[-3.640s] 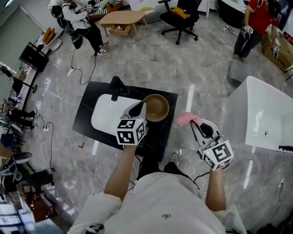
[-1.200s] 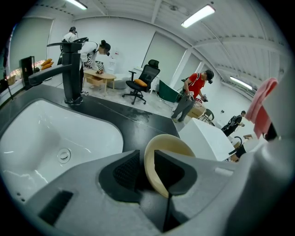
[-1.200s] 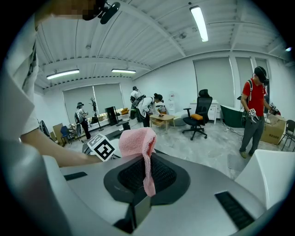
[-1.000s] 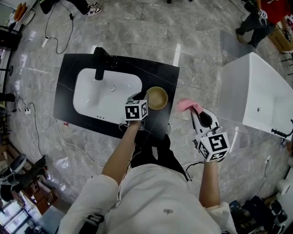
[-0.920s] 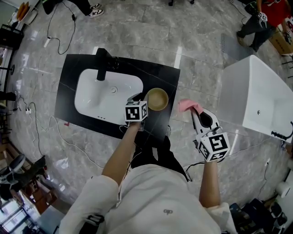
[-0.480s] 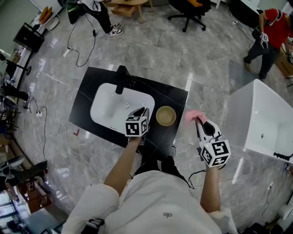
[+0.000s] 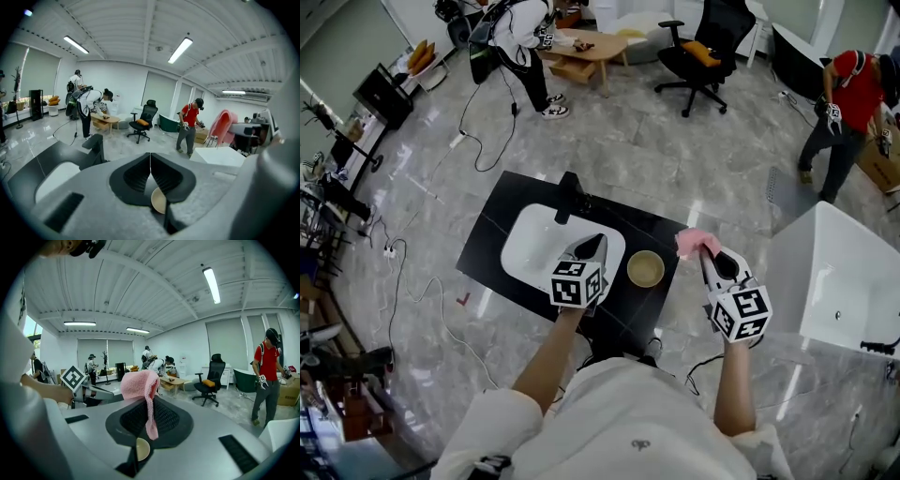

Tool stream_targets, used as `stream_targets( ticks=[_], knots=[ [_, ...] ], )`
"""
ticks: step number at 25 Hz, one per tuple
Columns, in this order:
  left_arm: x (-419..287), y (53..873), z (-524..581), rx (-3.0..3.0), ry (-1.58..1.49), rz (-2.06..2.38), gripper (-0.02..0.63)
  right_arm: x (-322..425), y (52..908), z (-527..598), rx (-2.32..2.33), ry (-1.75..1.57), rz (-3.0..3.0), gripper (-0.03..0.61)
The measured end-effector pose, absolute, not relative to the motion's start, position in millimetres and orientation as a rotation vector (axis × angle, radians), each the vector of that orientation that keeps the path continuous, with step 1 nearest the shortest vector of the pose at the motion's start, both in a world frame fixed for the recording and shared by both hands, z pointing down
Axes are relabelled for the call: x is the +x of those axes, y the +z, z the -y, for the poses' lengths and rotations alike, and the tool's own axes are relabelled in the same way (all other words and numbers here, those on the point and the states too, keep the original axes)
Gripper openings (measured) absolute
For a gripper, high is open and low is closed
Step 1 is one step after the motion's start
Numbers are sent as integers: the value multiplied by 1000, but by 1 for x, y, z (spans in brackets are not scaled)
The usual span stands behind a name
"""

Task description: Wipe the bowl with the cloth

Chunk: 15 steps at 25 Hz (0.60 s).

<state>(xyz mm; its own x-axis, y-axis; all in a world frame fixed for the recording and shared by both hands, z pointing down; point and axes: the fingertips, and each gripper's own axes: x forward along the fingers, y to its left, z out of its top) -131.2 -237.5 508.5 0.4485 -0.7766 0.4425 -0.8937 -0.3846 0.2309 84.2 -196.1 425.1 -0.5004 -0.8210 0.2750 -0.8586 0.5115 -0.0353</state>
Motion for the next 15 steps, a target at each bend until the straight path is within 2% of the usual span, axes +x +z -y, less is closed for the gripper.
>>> stream_targets(
  ticks=[7, 15],
  knots=[
    [-130, 431, 229, 2442, 245, 1447, 12, 52, 389, 209, 1350, 115, 2640, 15],
    [-123, 383, 205, 2559, 114, 1424, 11, 29, 374, 203, 1275, 100, 2738, 15]
  ],
)
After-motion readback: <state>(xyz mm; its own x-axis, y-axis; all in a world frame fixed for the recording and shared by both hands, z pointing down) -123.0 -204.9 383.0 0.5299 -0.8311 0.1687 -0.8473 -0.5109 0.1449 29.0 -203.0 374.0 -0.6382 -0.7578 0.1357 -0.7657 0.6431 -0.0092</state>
